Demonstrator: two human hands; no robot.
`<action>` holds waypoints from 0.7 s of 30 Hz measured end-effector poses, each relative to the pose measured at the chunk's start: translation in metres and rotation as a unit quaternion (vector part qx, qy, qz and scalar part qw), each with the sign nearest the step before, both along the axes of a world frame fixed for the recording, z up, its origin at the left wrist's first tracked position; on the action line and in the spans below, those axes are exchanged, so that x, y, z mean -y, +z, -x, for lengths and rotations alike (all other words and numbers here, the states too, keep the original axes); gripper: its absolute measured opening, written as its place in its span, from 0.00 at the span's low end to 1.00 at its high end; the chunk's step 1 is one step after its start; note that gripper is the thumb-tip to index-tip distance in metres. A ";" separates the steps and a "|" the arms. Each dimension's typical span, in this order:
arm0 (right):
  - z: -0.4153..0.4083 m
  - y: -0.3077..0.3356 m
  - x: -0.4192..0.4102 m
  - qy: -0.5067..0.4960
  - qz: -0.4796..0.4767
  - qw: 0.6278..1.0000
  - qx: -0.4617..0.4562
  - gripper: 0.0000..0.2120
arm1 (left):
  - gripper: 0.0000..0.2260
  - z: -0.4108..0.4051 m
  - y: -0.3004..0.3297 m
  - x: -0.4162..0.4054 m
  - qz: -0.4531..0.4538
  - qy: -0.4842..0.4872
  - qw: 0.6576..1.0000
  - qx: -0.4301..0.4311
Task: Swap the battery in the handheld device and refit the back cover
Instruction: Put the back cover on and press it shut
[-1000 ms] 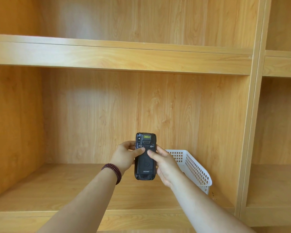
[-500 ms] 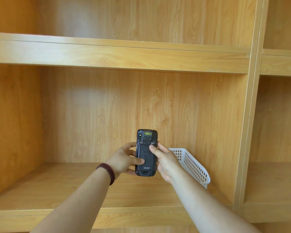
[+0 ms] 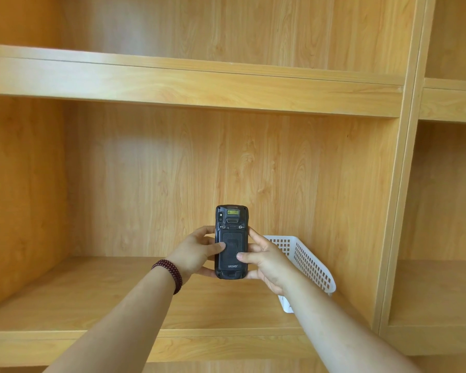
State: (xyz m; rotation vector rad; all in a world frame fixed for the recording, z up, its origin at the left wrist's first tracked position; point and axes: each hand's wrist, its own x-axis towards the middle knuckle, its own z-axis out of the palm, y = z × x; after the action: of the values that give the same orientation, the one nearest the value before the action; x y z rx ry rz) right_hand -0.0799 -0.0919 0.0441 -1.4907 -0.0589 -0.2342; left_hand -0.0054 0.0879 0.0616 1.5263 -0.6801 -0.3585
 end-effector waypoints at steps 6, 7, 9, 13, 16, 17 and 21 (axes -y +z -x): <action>-0.003 0.002 -0.006 -0.032 -0.007 0.999 -0.012 0.08 | 0.13 0.001 -0.001 0.002 -0.008 0.029 1.000 0.007; -0.004 0.002 -0.006 -0.034 -0.015 0.999 -0.013 0.08 | 0.13 0.002 0.000 0.002 -0.010 0.029 0.999 0.006; -0.004 0.002 -0.007 -0.029 -0.026 0.999 -0.015 0.09 | 0.13 0.004 0.002 0.002 -0.013 0.030 0.999 0.001; -0.002 0.003 -0.009 -0.023 -0.014 0.999 -0.027 0.09 | 0.12 0.006 0.007 0.004 -0.009 0.067 0.998 0.006; 0.000 0.007 -0.014 -0.035 -0.006 0.998 -0.047 0.11 | 0.10 0.007 0.006 0.006 -0.008 0.081 0.996 0.021; 0.001 0.009 -0.015 -0.050 -0.007 0.997 -0.052 0.13 | 0.10 0.007 0.005 0.006 -0.007 0.086 0.996 0.025; 0.003 0.011 -0.019 -0.079 -0.021 0.995 -0.061 0.15 | 0.11 0.008 0.004 0.008 -0.015 0.097 0.995 0.029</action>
State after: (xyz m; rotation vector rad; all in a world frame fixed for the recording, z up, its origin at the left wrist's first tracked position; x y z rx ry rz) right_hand -0.0826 -0.0726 0.0547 -1.4666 0.1629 -0.2695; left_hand -0.0136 0.0798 0.0658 1.6213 -0.5672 -0.1780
